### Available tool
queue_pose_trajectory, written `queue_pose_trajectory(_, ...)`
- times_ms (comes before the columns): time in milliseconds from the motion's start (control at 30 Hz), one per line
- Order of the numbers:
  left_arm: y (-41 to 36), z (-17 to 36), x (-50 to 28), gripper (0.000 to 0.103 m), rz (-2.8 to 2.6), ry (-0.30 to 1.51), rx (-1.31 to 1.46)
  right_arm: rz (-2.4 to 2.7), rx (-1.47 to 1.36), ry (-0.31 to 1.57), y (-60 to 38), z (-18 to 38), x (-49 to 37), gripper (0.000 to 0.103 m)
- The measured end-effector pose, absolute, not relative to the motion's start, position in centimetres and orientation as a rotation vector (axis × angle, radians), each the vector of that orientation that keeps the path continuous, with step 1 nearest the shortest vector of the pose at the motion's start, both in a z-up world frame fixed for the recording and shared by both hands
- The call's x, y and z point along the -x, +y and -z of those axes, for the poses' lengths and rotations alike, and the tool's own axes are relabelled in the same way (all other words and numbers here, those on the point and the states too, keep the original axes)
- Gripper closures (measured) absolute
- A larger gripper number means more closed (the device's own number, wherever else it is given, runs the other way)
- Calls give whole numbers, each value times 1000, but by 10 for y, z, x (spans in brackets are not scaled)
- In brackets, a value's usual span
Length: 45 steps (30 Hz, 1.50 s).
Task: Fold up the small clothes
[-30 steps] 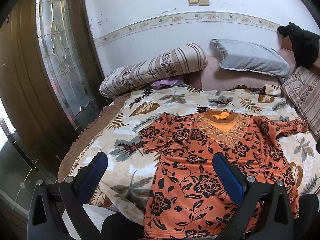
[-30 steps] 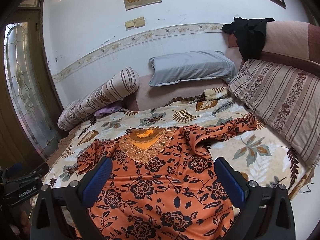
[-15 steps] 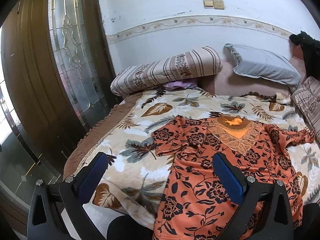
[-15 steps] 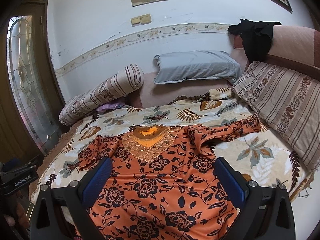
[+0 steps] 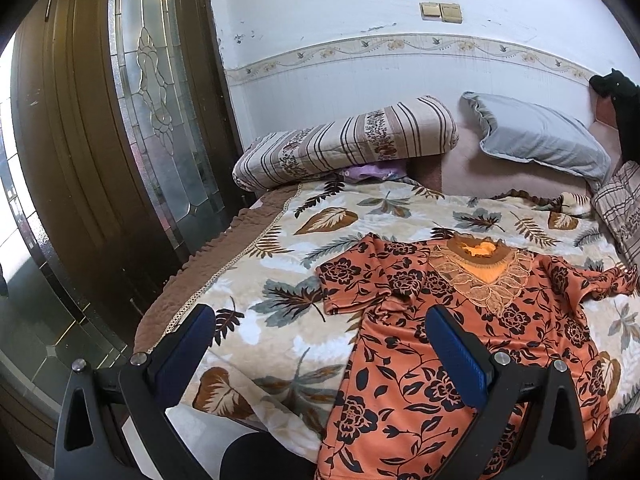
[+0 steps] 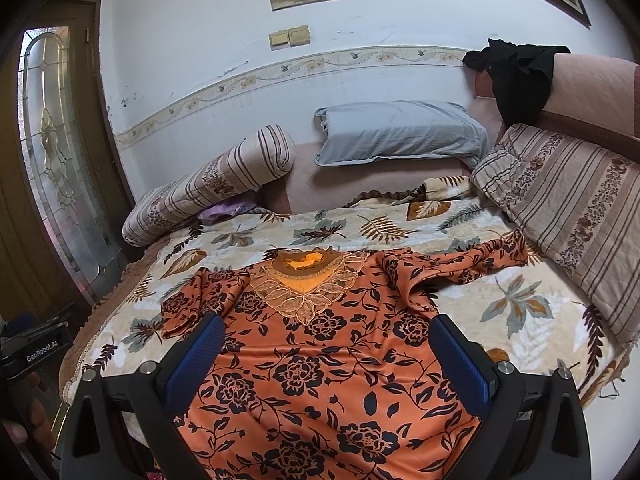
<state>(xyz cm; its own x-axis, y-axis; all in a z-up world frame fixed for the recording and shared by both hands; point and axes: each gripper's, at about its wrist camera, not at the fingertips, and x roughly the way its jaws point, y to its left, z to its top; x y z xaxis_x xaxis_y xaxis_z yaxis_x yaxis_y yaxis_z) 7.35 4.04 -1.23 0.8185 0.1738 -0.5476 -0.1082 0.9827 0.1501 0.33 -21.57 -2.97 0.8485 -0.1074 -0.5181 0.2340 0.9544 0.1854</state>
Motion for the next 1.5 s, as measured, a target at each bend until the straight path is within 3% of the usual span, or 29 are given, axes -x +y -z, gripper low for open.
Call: queue_pose_trajectory(1500, 45, -16, -39, 0, -204, 527, -123, 149, -288, 466, -223, 9, 21, 0)
